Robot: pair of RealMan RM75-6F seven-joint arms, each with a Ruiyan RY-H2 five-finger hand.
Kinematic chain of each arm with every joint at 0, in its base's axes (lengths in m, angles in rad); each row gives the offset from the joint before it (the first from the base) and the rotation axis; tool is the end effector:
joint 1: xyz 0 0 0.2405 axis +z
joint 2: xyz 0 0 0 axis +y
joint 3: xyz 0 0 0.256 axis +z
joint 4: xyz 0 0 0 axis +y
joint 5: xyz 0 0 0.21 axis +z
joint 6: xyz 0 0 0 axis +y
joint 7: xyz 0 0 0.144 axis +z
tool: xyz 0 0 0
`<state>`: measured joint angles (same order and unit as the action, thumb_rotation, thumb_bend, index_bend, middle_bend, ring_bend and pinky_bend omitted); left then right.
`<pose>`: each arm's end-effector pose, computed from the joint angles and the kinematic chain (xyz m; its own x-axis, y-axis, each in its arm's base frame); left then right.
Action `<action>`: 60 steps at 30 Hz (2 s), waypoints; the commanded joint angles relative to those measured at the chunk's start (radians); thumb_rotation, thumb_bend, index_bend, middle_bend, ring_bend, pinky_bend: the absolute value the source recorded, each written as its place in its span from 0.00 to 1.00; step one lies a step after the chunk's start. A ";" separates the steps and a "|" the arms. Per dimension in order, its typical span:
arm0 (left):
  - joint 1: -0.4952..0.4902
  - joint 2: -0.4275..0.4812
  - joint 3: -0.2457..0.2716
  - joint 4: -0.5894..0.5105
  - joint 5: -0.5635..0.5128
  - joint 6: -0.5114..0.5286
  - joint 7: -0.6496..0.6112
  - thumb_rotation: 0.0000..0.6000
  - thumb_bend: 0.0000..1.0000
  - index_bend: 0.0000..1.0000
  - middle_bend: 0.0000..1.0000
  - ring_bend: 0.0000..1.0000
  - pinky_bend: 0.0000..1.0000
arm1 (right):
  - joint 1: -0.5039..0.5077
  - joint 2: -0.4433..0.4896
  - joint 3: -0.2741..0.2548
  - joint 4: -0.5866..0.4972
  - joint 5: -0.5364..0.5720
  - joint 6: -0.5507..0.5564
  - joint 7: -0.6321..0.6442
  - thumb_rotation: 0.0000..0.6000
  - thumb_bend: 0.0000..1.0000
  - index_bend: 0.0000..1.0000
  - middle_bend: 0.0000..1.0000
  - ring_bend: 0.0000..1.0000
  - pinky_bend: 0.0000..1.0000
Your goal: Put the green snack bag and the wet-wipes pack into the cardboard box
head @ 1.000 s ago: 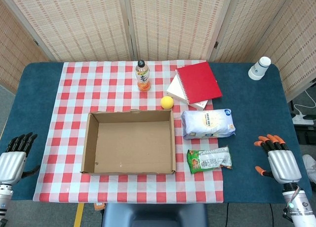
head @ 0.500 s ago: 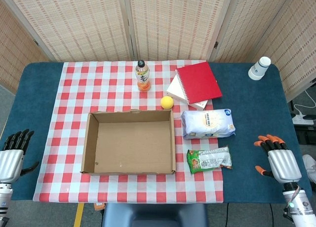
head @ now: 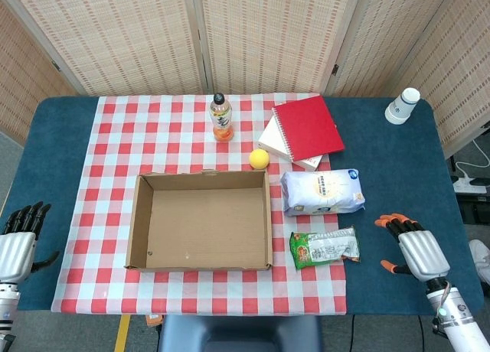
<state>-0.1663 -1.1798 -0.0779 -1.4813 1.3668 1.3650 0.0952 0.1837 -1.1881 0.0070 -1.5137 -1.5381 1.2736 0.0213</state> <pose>-0.3374 0.2148 0.1495 0.5185 0.0576 0.8532 0.8516 0.0559 -0.5213 -0.3172 -0.2007 0.1107 0.4255 -0.2110 0.8800 -0.9045 -0.1282 0.4067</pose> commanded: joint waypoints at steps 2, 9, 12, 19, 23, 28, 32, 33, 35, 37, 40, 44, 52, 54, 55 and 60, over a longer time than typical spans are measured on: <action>0.001 0.002 0.000 -0.003 0.000 0.002 -0.001 1.00 0.20 0.00 0.00 0.00 0.09 | 0.016 -0.022 0.002 0.023 -0.004 -0.002 -0.023 1.00 0.10 0.24 0.20 0.17 0.32; 0.004 0.011 0.000 -0.008 0.009 0.009 -0.017 1.00 0.20 0.00 0.00 0.00 0.09 | 0.067 -0.073 0.012 0.054 0.017 -0.082 0.006 1.00 0.10 0.24 0.20 0.18 0.35; 0.004 0.014 0.002 -0.009 0.013 0.010 -0.022 1.00 0.20 0.00 0.00 0.00 0.09 | 0.088 -0.093 0.015 0.066 0.024 -0.111 0.002 1.00 0.10 0.24 0.20 0.18 0.35; 0.006 0.020 0.001 -0.009 0.017 0.013 -0.039 1.00 0.20 0.00 0.00 0.00 0.09 | 0.124 -0.130 0.015 0.072 0.037 -0.161 -0.020 1.00 0.10 0.24 0.20 0.18 0.35; 0.005 0.022 0.001 -0.008 0.016 0.009 -0.044 1.00 0.20 0.00 0.00 0.00 0.09 | 0.137 -0.144 0.010 0.069 0.042 -0.180 -0.039 1.00 0.10 0.24 0.20 0.18 0.35; 0.006 0.024 0.000 -0.014 0.009 0.005 -0.041 1.00 0.20 0.00 0.00 0.00 0.09 | 0.151 -0.157 0.009 0.065 0.049 -0.194 -0.067 1.00 0.10 0.25 0.20 0.18 0.35; 0.007 0.027 -0.003 -0.015 0.006 0.008 -0.047 1.00 0.20 0.00 0.00 0.00 0.09 | 0.163 -0.168 0.006 0.062 0.060 -0.214 -0.086 1.00 0.10 0.25 0.21 0.18 0.35; 0.007 0.028 -0.003 -0.014 0.006 0.008 -0.049 1.00 0.20 0.00 0.00 0.00 0.09 | 0.166 -0.171 0.005 0.062 0.063 -0.220 -0.088 1.00 0.10 0.25 0.21 0.18 0.35; 0.007 0.029 -0.003 -0.013 0.005 0.006 -0.054 1.00 0.20 0.00 0.00 0.00 0.09 | 0.172 -0.179 0.006 0.064 0.072 -0.231 -0.095 1.00 0.10 0.25 0.21 0.18 0.35; 0.007 0.031 -0.003 -0.011 0.004 0.004 -0.059 1.00 0.20 0.00 0.00 0.00 0.09 | 0.178 -0.190 0.006 0.071 0.080 -0.241 -0.102 1.00 0.10 0.26 0.21 0.18 0.35; 0.007 0.032 -0.003 -0.008 0.005 0.002 -0.066 1.00 0.20 0.00 0.00 0.00 0.09 | 0.188 -0.206 0.006 0.084 0.090 -0.257 -0.110 1.00 0.10 0.26 0.21 0.18 0.35; 0.006 0.033 -0.003 -0.004 0.005 -0.001 -0.076 1.00 0.20 0.00 0.00 0.00 0.09 | 0.195 -0.230 0.008 0.105 0.102 -0.261 -0.126 1.00 0.10 0.30 0.24 0.20 0.37; 0.004 0.034 -0.004 0.002 0.003 -0.008 -0.085 1.00 0.20 0.00 0.00 0.00 0.09 | 0.192 -0.276 0.011 0.149 0.103 -0.226 -0.160 1.00 0.19 0.56 0.44 0.41 0.61; 0.003 0.033 -0.003 0.003 0.004 -0.009 -0.085 1.00 0.20 0.00 0.00 0.00 0.09 | 0.192 -0.281 0.011 0.157 0.098 -0.216 -0.159 1.00 0.21 0.61 0.47 0.45 0.65; 0.003 0.033 -0.002 0.003 0.004 -0.010 -0.085 1.00 0.20 0.00 0.00 0.00 0.09 | 0.191 -0.283 0.011 0.161 0.093 -0.208 -0.157 1.00 0.23 0.63 0.49 0.47 0.66; 0.002 0.033 -0.002 0.003 0.005 -0.012 -0.086 1.00 0.20 0.00 0.00 0.00 0.09 | 0.186 -0.285 0.010 0.169 0.069 -0.171 -0.143 1.00 0.27 0.71 0.54 0.53 0.72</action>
<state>-0.1639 -1.1467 -0.0795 -1.4781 1.3722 1.3533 0.0087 0.3714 -1.4726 0.0171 -1.3468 -1.4651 1.0987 -0.1247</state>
